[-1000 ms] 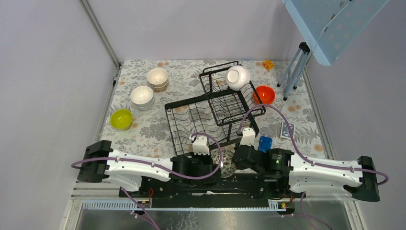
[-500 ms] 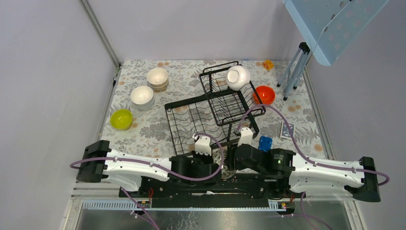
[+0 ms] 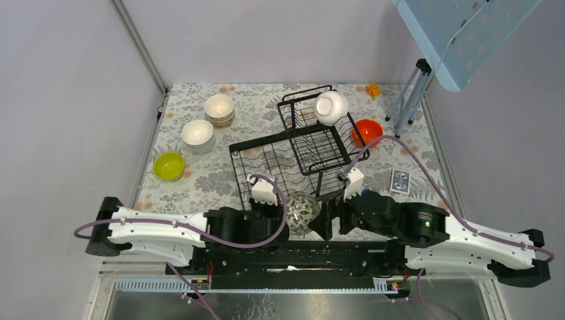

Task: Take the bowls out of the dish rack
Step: Place the bowl at the center of the board.

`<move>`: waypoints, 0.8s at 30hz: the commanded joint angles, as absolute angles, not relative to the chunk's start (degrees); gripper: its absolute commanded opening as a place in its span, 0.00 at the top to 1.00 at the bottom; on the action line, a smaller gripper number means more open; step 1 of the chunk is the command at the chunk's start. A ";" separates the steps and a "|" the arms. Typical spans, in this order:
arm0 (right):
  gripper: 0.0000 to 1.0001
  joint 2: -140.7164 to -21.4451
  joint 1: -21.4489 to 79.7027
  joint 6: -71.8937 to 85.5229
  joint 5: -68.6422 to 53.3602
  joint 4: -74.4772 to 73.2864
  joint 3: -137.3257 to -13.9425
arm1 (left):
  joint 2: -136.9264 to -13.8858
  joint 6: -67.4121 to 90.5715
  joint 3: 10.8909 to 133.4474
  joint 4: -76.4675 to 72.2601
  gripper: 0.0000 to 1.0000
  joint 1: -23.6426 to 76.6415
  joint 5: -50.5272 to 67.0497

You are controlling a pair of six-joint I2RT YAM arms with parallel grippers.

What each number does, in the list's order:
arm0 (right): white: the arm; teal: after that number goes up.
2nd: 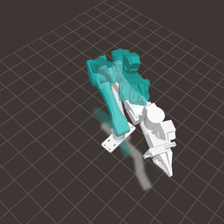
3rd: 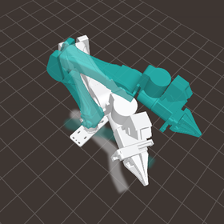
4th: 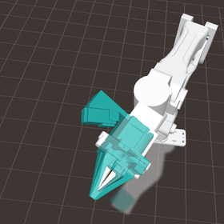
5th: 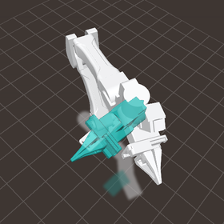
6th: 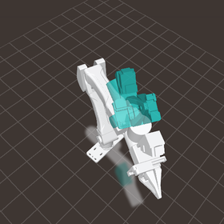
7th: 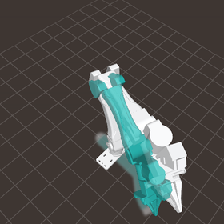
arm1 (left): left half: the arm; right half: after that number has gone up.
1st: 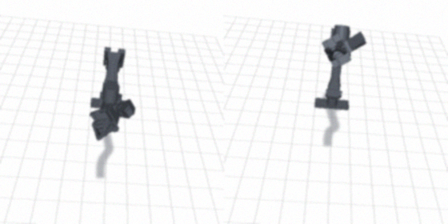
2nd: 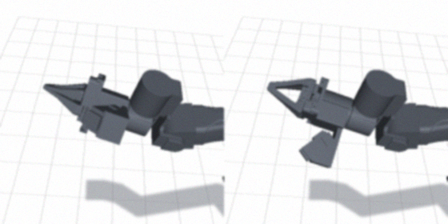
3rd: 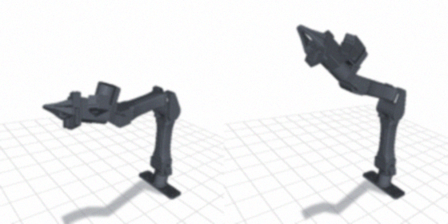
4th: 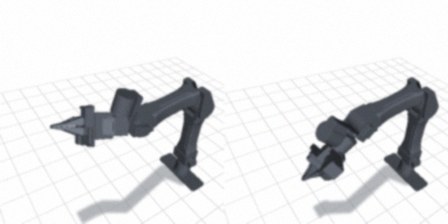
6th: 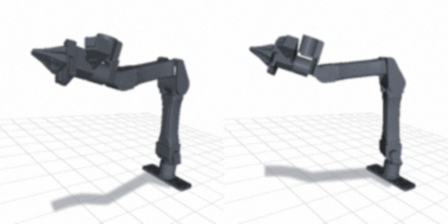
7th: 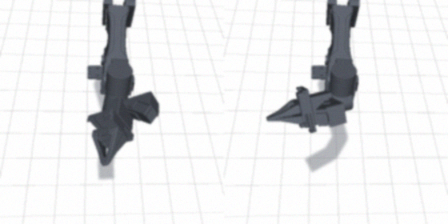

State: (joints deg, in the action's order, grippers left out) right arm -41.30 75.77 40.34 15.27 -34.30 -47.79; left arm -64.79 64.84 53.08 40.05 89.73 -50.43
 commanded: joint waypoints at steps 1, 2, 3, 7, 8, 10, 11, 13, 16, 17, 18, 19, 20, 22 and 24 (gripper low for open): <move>0.00 -37.87 76.33 33.54 10.55 -37.56 -50.68 | -59.98 64.69 57.60 47.47 1.00 88.88 -58.28; 0.00 -37.02 76.32 32.94 9.55 -37.10 -50.14 | -59.30 66.12 58.05 51.12 1.00 88.79 -60.13; 0.01 -36.08 76.25 32.50 8.86 -36.50 -49.21 | -58.64 68.88 58.50 55.83 1.00 88.77 -62.38; 0.00 -32.67 76.29 31.76 8.59 -32.51 -44.42 | -55.17 76.85 60.49 70.95 1.00 84.92 -67.05; 0.00 -31.93 76.29 31.73 8.60 -31.43 -43.14 | -53.75 76.04 60.47 71.17 1.00 83.28 -67.07; 0.00 -30.91 76.29 31.88 7.62 -28.40 -40.76 | -50.36 69.49 59.34 65.94 1.00 79.53 -66.35; 0.00 -30.66 76.29 31.90 6.70 -26.47 -39.46 | -48.59 65.18 57.84 61.81 1.00 77.65 -65.80; 0.00 -30.77 76.29 31.88 5.23 -22.91 -36.78 | -46.49 55.36 55.38 53.81 1.00 72.37 -63.63; 0.00 -32.92 76.29 31.75 3.70 -19.09 -33.39 | -46.22 45.13 52.30 42.46 1.00 59.14 -54.70; 0.00 -33.88 76.29 31.84 3.38 -18.27 -32.34 | -46.32 43.26 51.15 39.64 1.00 54.19 -49.34; 0.00 -35.11 76.29 32.13 3.08 -17.37 -31.37 | -46.35 41.96 50.17 37.38 1.00 49.96 -46.28; 0.00 -36.26 76.29 32.40 2.65 -16.34 -30.53 | -46.28 41.40 49.09 35.42 1.00 45.61 -41.64; 0.00 -37.50 76.29 32.89 1.92 -14.97 -29.51 | -46.23 41.24 48.27 34.22 1.00 41.98 -38.90; 0.00 -39.70 76.25 33.98 0.27 -11.48 -27.34 | -45.64 41.49 46.75 32.85 1.00 36.20 -36.34; 0.00 -41.88 76.30 35.66 -2.00 -6.62 -23.83 | -44.73 42.55 45.52 32.38 1.00 31.46 -35.18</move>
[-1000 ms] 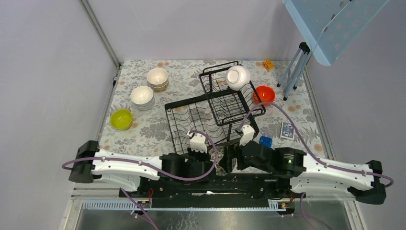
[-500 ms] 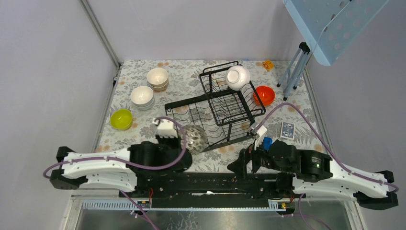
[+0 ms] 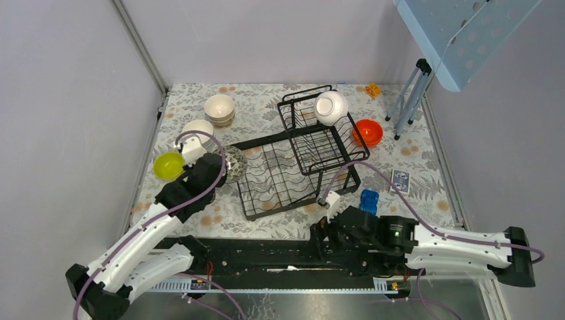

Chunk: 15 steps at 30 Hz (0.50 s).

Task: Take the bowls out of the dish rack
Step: Place the bowl at the center of the board.

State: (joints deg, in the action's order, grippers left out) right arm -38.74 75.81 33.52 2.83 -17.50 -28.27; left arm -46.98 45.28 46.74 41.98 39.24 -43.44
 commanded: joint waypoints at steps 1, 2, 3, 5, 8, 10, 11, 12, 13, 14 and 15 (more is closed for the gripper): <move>0.00 -42.72 76.31 36.79 -2.84 -4.05 -22.41 | -44.32 43.33 44.97 32.33 1.00 29.20 -34.37; 0.00 -43.70 76.29 37.76 -3.65 -1.23 -21.09 | -43.99 44.42 44.35 32.20 1.00 26.80 -33.49; 0.00 -44.62 76.31 39.01 -4.18 2.85 -19.97 | -43.72 45.61 43.53 32.05 1.00 24.86 -32.93; 0.00 -46.34 76.27 40.79 -4.71 6.60 -18.10 | -43.55 48.09 41.69 31.59 1.00 22.44 -32.72; 0.00 -48.05 76.29 42.80 -4.88 10.37 -15.86 | -44.15 52.40 38.93 31.96 1.00 20.15 -34.78; 0.00 -48.71 76.29 44.16 -4.98 11.52 -15.19 | -44.09 55.23 37.29 32.09 1.00 18.98 -36.16; 0.00 -48.81 76.29 44.82 -5.17 12.03 -14.92 | -43.83 56.14 36.36 31.69 1.00 18.52 -36.35; 0.00 -48.79 76.37 45.30 -5.38 12.57 -14.75 | -43.67 57.26 35.53 31.44 1.00 18.20 -36.45; 0.00 -48.66 76.42 45.75 -5.44 13.17 -14.67 | -43.75 58.48 34.75 31.13 1.00 17.78 -36.47; 0.00 -48.41 76.50 46.03 -5.25 13.47 -14.65 | -44.11 59.51 34.14 31.28 1.00 17.36 -36.80; 0.00 -48.18 76.61 46.22 -5.02 13.53 -14.65 | -44.90 60.40 33.57 31.36 1.00 16.71 -36.89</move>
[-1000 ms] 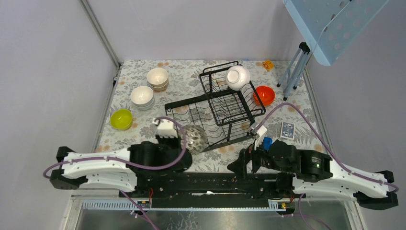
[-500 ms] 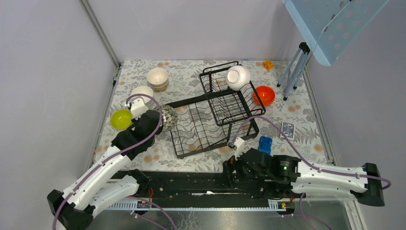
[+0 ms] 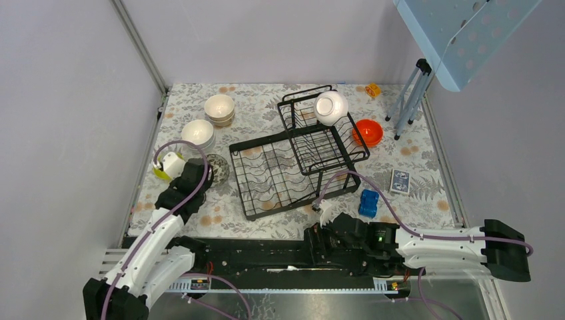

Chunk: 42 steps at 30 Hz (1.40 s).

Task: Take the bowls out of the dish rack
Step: Place the bowl at the center of the board.

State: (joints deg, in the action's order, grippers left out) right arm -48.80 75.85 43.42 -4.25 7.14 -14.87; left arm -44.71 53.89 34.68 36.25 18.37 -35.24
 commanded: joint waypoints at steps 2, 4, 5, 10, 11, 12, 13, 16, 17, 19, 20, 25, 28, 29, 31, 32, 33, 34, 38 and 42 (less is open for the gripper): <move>0.00 -47.44 76.77 46.38 -4.61 13.34 -14.71 | -46.90 61.32 32.44 30.75 1.00 14.87 -35.77; 0.00 -46.73 76.88 46.64 -4.07 12.44 -14.78 | -48.53 62.53 31.07 29.75 1.00 12.66 -33.36; 0.00 -46.28 76.90 46.81 -3.76 11.90 -14.77 | -49.10 63.36 30.37 29.04 1.00 11.71 -32.66; 0.00 -43.68 77.38 47.89 -3.56 10.37 -14.53 | -50.98 68.78 27.21 26.11 1.00 8.63 -29.42; 0.00 -43.25 77.43 47.90 -3.48 10.03 -14.56 | -51.22 69.96 26.76 25.65 1.00 8.61 -29.36; 0.00 -42.92 77.51 47.90 -3.32 9.76 -14.65 | -51.39 70.94 26.34 25.31 1.00 8.61 -29.50; 0.00 -42.72 77.59 47.90 -3.15 9.54 -14.62 | -51.47 71.74 25.95 24.91 1.00 8.55 -29.71; 0.00 -42.52 77.78 47.99 -2.82 9.23 -14.64 | -51.52 73.10 25.47 24.62 1.00 8.26 -30.92; 0.00 -42.61 77.86 48.00 -2.75 9.27 -14.55 | -51.76 73.19 25.62 24.52 1.00 8.10 -31.32; 0.00 -42.96 77.91 48.16 -2.67 9.46 -14.58 | -52.48 73.22 25.94 24.18 1.00 7.85 -32.01; 0.00 -43.24 77.92 48.12 -2.68 9.49 -14.58 | -53.00 73.36 26.12 24.03 1.00 7.68 -32.21; 0.00 -44.14 78.12 47.77 -2.59 8.79 -15.42 | -56.21 73.74 26.55 22.58 1.00 6.87 -31.48; 0.00 -43.82 78.22 47.72 -2.31 8.21 -15.54 | -56.67 73.81 26.34 22.35 1.00 6.64 -31.14; 0.00 -43.63 78.27 47.72 -2.21 8.06 -15.51 | -56.50 73.83 26.22 22.28 1.00 6.67 -31.04; 0.00 -43.30 78.31 47.68 -2.04 7.79 -15.55 | -56.25 73.75 26.03 22.25 0.98 6.64 -30.81; 0.00 -43.25 78.31 47.72 -2.08 7.68 -15.54 | -56.05 73.74 26.02 22.23 0.93 6.67 -30.70; 0.00 -43.22 78.31 47.72 -1.95 7.65 -15.48 | -55.99 73.74 26.02 22.28 0.87 6.68 -30.64; 0.00 -43.15 78.31 47.77 -1.95 7.72 -15.35 | -55.87 73.67 26.02 22.32 0.82 6.68 -30.50; 0.00 -43.43 78.40 47.90 -1.67 7.50 -15.25 | -54.86 73.29 25.84 22.56 0.67 6.68 -29.88; 0.00 -43.24 78.40 48.29 -1.38 7.65 -14.56 | -53.23 71.64 25.93 23.54 0.50 6.68 -29.56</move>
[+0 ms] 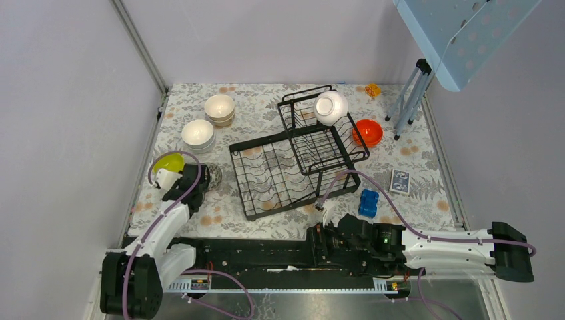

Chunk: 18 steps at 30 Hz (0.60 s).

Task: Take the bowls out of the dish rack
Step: Place the bowl at the center of the board.

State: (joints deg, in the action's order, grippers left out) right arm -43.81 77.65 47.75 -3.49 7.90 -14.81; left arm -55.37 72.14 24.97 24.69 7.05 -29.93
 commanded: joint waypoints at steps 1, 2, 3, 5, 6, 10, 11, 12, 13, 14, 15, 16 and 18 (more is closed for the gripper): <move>0.00 -43.05 78.40 48.38 -1.29 7.79 -14.32 | -52.47 71.30 25.93 24.05 0.46 6.68 -29.42; 0.00 -42.82 78.40 48.42 -1.13 7.82 -14.13 | -51.44 70.97 25.93 24.67 0.41 6.68 -29.05; 0.00 -42.68 78.35 48.38 -1.04 7.71 -14.07 | -50.32 70.63 25.97 25.07 0.38 6.64 -28.54; 0.00 -42.32 78.40 48.02 -0.87 6.96 -14.42 | -47.51 68.99 26.25 25.16 0.30 6.63 -26.19; 0.00 -42.20 78.40 47.87 -0.77 6.31 -14.71 | -46.71 68.38 26.88 26.07 0.26 6.67 -25.00; 0.00 -41.78 78.40 46.10 -0.27 2.54 -17.41 | -43.75 65.07 31.59 30.06 0.06 6.68 -21.67; 0.00 -41.69 78.40 45.60 -0.28 1.72 -18.04 | -42.65 64.33 32.66 30.67 0.02 6.68 -20.99; 0.00 -41.68 78.40 44.96 -0.27 0.84 -19.02 | -41.45 63.59 33.87 31.21 0.01 6.68 -20.33; 0.00 -41.69 78.40 44.40 0.94 0.41 -19.86 | -40.31 63.02 34.55 31.93 0.01 6.68 -19.79; 0.00 -41.80 78.40 43.69 1.37 -1.66 -20.69 | -39.22 62.13 35.71 32.40 0.01 6.67 -18.90; 0.00 -42.04 78.40 43.08 1.77 -2.69 -21.53 | -38.14 61.13 36.72 32.78 0.01 6.68 -18.44; 0.00 -42.20 78.40 42.47 2.02 -3.48 -22.40 | -37.28 60.38 37.78 33.39 0.01 6.68 -18.11; 0.00 -42.96 78.40 41.41 2.44 -5.00 -24.12 | -35.86 58.11 39.70 34.05 0.01 6.68 -17.23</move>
